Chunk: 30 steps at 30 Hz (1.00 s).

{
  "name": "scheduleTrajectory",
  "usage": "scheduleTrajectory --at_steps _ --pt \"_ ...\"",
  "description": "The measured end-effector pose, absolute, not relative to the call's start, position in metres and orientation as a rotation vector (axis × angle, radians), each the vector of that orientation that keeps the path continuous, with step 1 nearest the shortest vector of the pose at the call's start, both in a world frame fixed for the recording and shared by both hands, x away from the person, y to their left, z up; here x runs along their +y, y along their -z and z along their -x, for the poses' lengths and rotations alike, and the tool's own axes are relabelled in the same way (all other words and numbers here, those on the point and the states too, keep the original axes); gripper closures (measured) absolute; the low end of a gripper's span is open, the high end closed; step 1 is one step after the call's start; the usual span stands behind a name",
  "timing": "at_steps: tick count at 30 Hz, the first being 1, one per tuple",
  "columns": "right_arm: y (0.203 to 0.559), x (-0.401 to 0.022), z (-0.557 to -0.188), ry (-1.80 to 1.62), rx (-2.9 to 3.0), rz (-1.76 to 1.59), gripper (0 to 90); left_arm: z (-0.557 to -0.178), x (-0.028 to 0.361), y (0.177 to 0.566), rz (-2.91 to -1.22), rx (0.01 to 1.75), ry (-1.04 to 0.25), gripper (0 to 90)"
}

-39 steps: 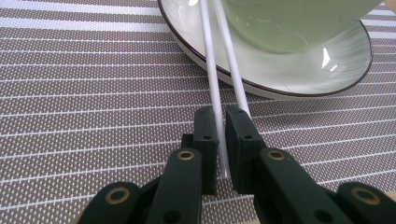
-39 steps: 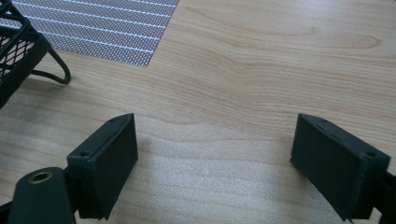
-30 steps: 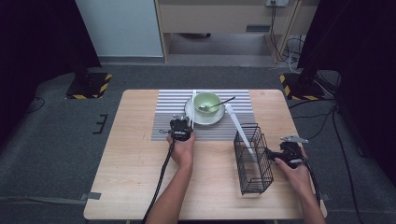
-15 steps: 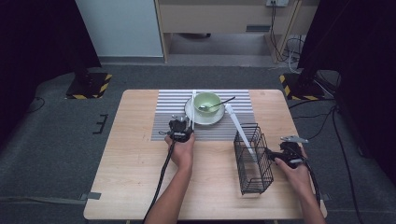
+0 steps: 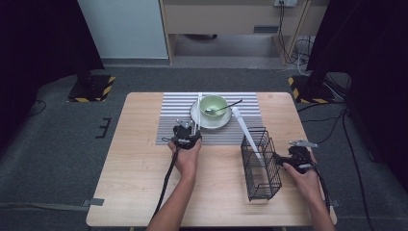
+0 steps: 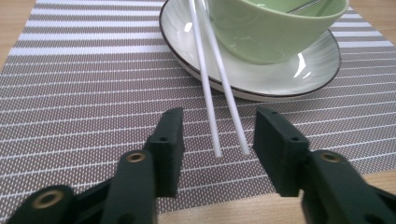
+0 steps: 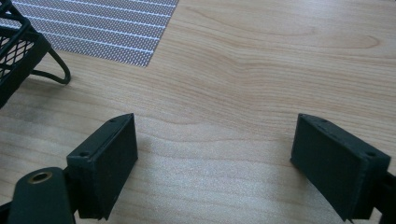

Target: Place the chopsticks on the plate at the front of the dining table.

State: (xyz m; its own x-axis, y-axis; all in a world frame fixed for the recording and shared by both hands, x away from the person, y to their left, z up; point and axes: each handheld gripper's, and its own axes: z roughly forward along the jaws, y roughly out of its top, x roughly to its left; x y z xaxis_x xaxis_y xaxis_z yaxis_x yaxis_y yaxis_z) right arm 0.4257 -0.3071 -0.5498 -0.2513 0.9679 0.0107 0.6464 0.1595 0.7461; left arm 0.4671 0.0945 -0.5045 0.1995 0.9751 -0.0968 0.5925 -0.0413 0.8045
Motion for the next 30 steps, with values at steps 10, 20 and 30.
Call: scheduleTrajectory --at_steps 10,20,30 --pt "0.550 -0.307 -0.426 -0.890 1.964 -1.530 14.4 -0.466 0.088 0.513 -1.739 1.407 -0.638 33.1" --pt "0.550 -0.307 -0.426 -0.890 1.965 -1.529 14.3 -0.470 0.086 0.524 -1.732 1.389 -0.642 29.1" --pt "0.550 -0.307 -0.426 -0.892 1.967 -1.528 14.2 -0.476 0.087 0.534 -1.728 1.385 -0.622 34.4"
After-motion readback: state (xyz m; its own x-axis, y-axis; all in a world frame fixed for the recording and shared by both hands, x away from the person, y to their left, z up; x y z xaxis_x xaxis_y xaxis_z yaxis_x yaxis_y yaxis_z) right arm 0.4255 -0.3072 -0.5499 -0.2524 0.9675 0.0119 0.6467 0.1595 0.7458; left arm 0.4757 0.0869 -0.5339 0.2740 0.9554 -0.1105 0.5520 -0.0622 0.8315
